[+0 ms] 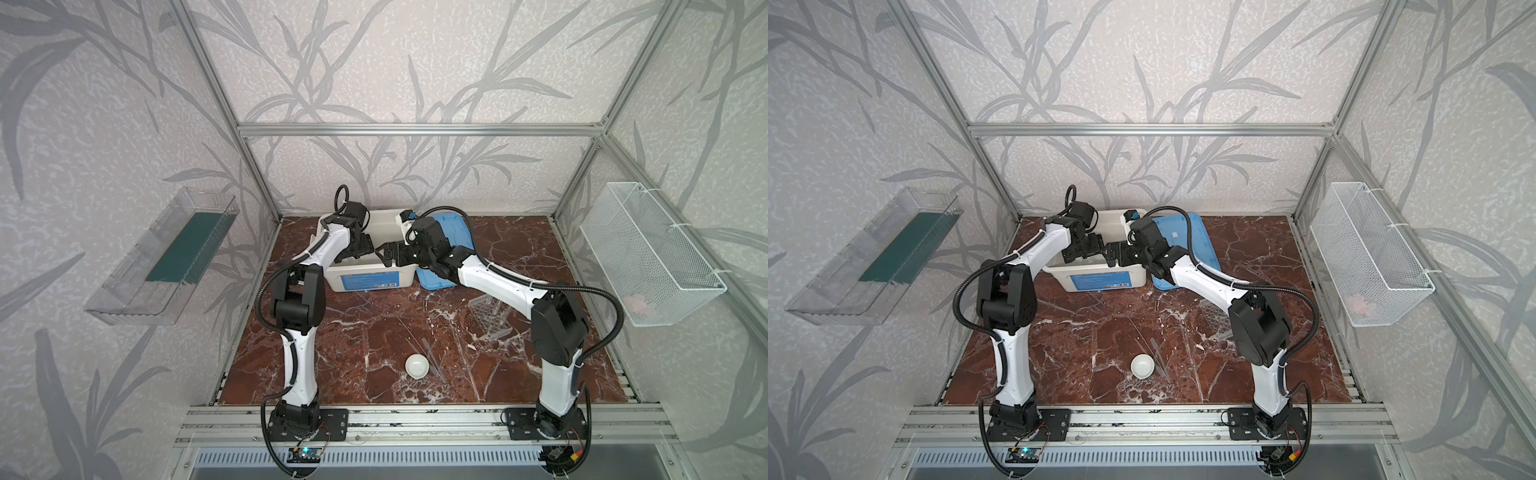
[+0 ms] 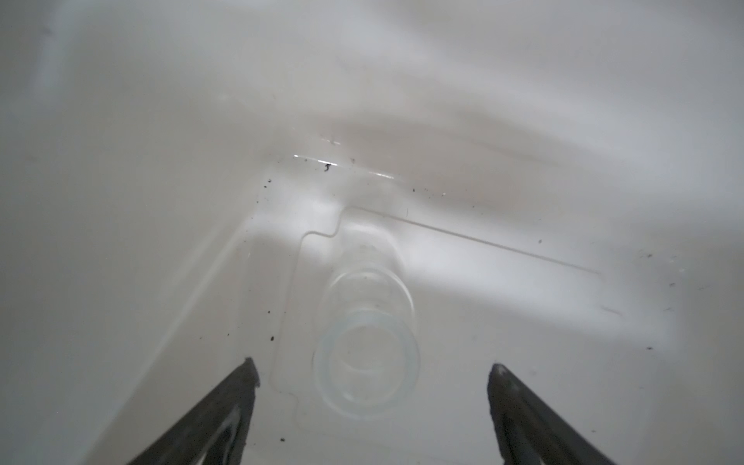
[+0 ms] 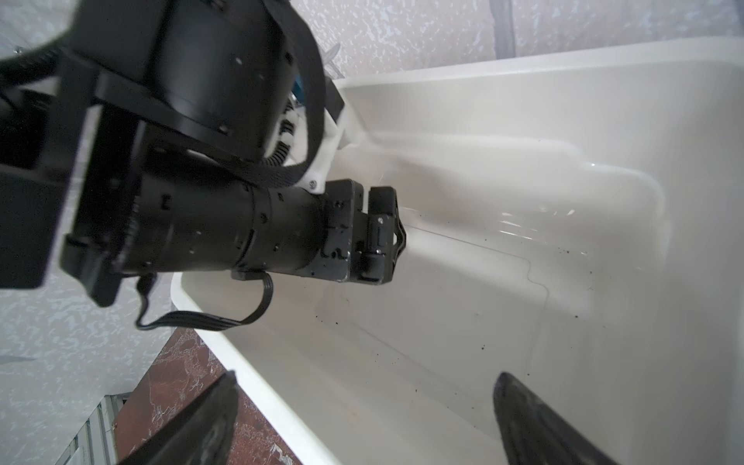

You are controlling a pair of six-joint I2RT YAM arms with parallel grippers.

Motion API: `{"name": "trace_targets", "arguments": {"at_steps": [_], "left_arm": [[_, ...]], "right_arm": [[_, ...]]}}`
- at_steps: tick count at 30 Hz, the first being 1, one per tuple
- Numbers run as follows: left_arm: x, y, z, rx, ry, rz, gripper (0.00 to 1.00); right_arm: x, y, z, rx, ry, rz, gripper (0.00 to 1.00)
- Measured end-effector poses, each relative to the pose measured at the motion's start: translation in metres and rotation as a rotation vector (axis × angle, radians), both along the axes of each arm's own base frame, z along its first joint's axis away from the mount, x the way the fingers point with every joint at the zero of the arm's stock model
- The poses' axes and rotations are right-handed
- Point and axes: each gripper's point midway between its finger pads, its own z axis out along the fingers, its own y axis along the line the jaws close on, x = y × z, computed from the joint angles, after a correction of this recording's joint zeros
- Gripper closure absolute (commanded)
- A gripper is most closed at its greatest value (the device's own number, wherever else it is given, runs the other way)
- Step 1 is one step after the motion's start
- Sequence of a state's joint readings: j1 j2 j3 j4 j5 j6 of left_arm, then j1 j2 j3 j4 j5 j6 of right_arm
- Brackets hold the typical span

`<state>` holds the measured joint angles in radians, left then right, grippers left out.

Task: Organize the chemistry lab equipment
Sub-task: 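Open the left gripper off the beaker and move both grippers toward the white dish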

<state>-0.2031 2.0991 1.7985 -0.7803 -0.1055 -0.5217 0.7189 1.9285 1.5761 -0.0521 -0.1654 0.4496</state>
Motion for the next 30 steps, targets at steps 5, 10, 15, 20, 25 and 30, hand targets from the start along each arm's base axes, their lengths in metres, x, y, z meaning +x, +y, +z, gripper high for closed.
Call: {"name": "trace_targets", "arguments": {"at_steps": [5, 10, 15, 20, 25, 30], "left_arm": [[-0.005, -0.001, 0.042, -0.002, -0.071, -0.017, 0.01], [-0.016, -0.009, 0.103, -0.041, -0.179, -0.063, 0.01], [-0.043, -0.019, 0.157, -0.047, -0.248, -0.119, 0.01], [-0.085, -0.045, 0.179, -0.04, -0.229, -0.218, 0.01], [-0.141, -0.091, 0.187, -0.065, -0.197, -0.379, 0.01], [-0.215, -0.141, 0.151, -0.164, -0.09, -0.521, 0.05]], "right_arm": [[-0.01, -0.01, 0.016, 0.004, -0.014, 0.0, 0.0], [-0.03, -0.024, 0.057, 0.04, -0.06, 0.017, 0.01], [-0.06, -0.054, 0.093, 0.041, -0.097, 0.011, 0.01], [-0.092, -0.084, 0.102, -0.014, -0.099, 0.02, 0.01], [-0.133, -0.12, 0.07, -0.101, -0.041, 0.042, 0.01], [-0.173, -0.152, 0.037, -0.182, 0.034, 0.068, 0.01]]}}
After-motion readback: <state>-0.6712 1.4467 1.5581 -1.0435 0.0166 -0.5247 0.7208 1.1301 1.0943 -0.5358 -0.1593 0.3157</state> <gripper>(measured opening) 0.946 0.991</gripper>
